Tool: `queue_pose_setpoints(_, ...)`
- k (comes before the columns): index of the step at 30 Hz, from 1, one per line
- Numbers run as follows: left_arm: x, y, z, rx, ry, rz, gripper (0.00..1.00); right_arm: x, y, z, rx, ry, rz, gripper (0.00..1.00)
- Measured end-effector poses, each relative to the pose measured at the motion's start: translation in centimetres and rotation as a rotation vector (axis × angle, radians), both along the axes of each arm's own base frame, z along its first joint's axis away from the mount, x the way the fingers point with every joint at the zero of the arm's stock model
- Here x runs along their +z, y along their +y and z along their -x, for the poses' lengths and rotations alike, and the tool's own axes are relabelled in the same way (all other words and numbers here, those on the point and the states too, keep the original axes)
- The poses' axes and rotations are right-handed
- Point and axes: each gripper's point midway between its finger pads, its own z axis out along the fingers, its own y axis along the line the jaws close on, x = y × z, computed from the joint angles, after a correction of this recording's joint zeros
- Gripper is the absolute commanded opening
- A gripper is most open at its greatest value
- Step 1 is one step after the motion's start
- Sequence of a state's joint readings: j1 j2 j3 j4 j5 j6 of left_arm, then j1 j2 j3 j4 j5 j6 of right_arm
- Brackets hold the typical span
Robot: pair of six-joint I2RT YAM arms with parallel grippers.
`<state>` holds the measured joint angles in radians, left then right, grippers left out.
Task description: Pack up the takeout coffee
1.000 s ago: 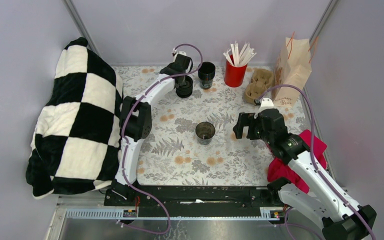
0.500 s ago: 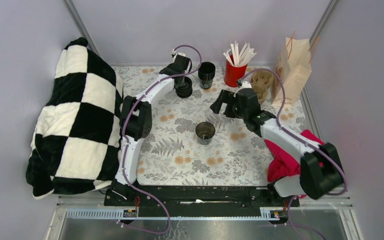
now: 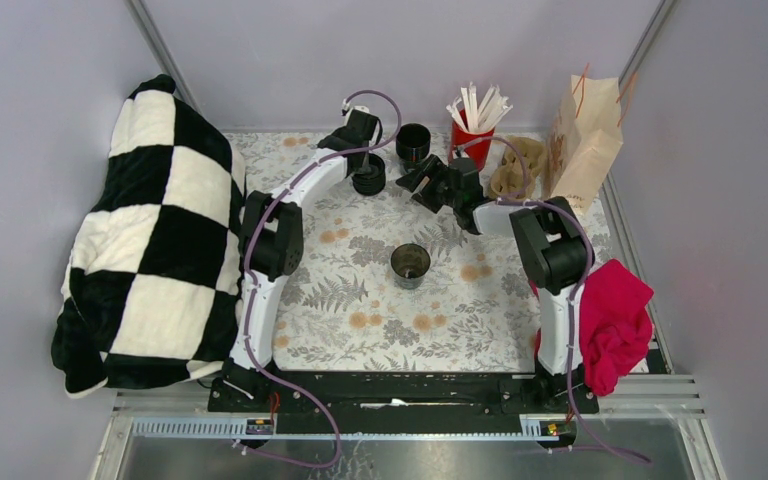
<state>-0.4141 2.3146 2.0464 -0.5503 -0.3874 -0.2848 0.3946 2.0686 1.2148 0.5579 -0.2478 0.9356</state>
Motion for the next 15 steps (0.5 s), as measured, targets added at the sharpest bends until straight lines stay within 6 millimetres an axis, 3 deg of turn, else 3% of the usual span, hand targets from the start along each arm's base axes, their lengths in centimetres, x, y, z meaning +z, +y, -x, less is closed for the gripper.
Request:
queue_pose_setpoints(5,-0.8,-0.2,-0.1,-0.004,0.012,0.008,0.02,-2.2,1.3,-0.7,0.005,0.039,-0.071,0.78)
queue_pose_setpoints(15,-1.0,-0.2,-0.2,-0.004,0.010,0.009,0.02,-3.8,4.8,-1.7,0.023,0.033,-0.168,0.70)
